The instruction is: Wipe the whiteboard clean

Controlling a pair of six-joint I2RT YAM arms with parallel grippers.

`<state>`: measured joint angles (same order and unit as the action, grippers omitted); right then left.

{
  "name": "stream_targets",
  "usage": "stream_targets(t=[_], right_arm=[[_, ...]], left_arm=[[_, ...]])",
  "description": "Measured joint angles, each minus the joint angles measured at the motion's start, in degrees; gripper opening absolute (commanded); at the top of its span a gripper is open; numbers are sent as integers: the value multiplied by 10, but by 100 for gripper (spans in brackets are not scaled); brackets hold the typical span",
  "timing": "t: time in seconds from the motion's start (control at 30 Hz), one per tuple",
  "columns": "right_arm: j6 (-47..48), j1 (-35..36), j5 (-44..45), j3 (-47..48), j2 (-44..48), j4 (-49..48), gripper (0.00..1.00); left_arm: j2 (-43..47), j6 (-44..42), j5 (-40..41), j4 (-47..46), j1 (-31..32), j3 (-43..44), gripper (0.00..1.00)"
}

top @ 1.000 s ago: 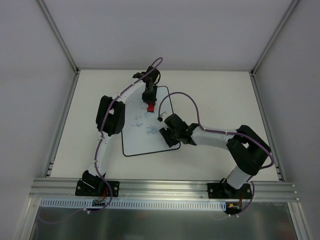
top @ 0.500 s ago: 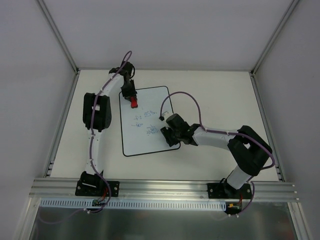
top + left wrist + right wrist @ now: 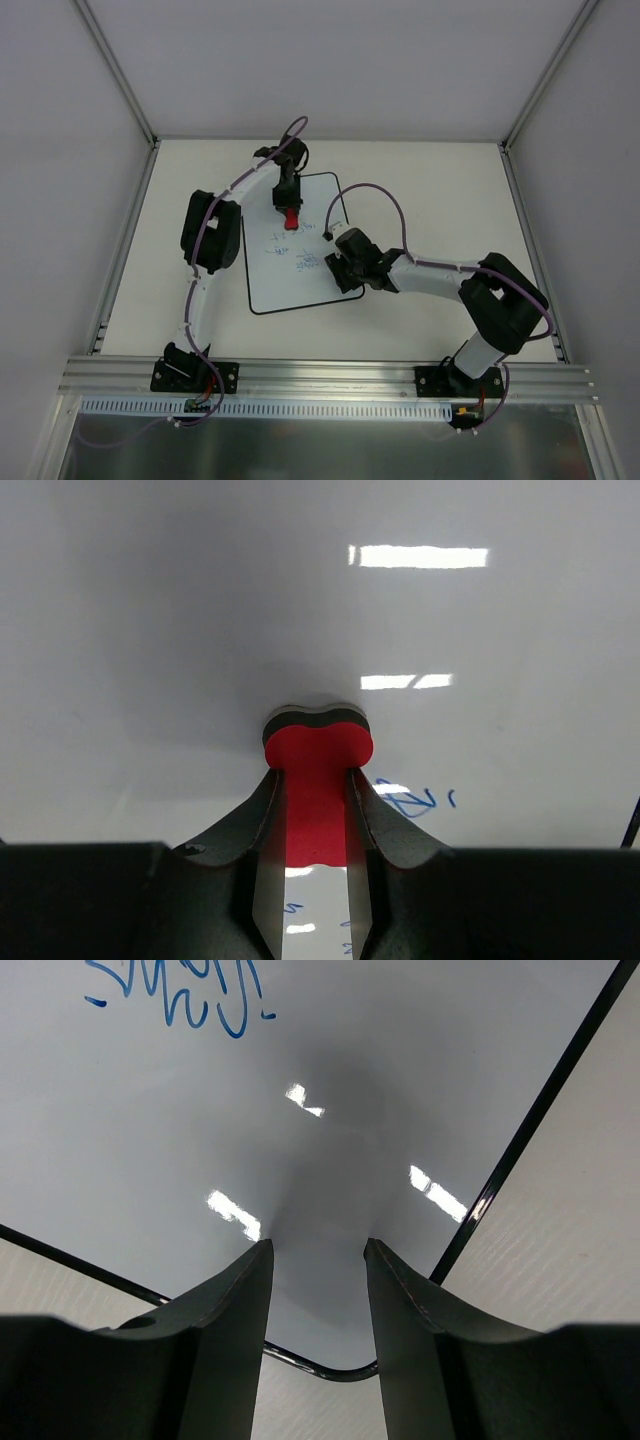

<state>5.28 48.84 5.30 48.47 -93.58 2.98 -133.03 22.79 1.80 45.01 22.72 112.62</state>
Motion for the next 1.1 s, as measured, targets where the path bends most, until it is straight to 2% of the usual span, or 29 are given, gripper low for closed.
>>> stream_targets(t=[0.17,0.33,0.63,0.83,1.1], right_arm=[[1,-6,-7,-15,10,-12,46],[1,-17,-31,-29,21,-26,47],[4,-22,-48,-50,33,-50,46],[3,-23,-50,-60,39,-64,46],[-3,-24,-56,-82,54,-81,46]], left_arm=[[2,17,1,4,44,-3,0],[9,38,3,3,53,-12,0],[55,73,0,-1,-8,-87,0],[60,80,4,12,-38,-94,0],[18,77,33,35,43,-21,0]])
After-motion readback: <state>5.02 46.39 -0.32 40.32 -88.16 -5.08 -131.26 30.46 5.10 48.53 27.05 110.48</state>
